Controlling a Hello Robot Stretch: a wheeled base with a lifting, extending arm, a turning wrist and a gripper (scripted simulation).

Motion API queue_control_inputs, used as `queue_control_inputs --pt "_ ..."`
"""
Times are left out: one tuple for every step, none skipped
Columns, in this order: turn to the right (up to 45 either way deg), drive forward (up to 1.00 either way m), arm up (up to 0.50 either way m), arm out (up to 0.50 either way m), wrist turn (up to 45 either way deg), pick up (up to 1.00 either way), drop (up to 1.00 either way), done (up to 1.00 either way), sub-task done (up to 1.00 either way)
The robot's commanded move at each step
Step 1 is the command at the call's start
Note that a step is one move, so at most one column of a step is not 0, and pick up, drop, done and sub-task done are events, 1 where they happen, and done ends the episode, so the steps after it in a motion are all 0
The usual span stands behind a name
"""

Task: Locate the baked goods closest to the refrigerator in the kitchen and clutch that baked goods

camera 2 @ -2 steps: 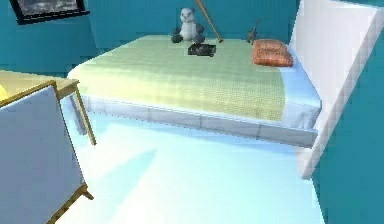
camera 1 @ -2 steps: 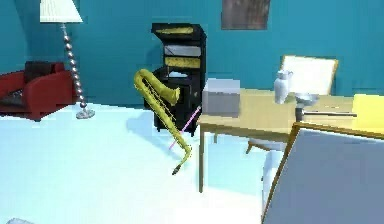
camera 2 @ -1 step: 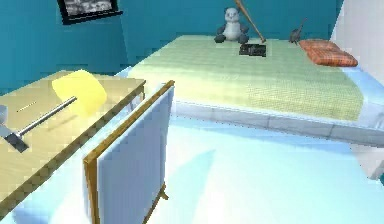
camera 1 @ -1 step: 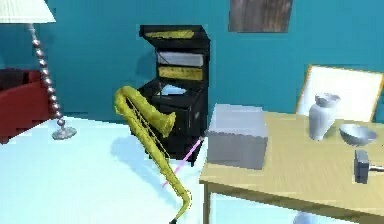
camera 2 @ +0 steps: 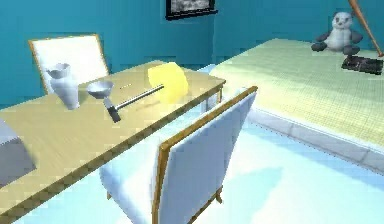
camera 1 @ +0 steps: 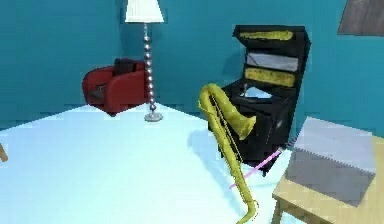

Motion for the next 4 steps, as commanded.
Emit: queue_control_inputs --pt "0.0 0.2 0.0 0.0 0.0 0.0 0.0 0.0 0.0" --pt "-42.0 0.0 0.0 0.0 0.0 0.0 0.0 0.0 0.0" --pt "0.0 1.0 0.0 0.0 0.0 0.0 0.0 0.0 0.0" --pt "-6.0 0.0 0.0 0.0 0.0 0.0 0.0 0.0 0.0"
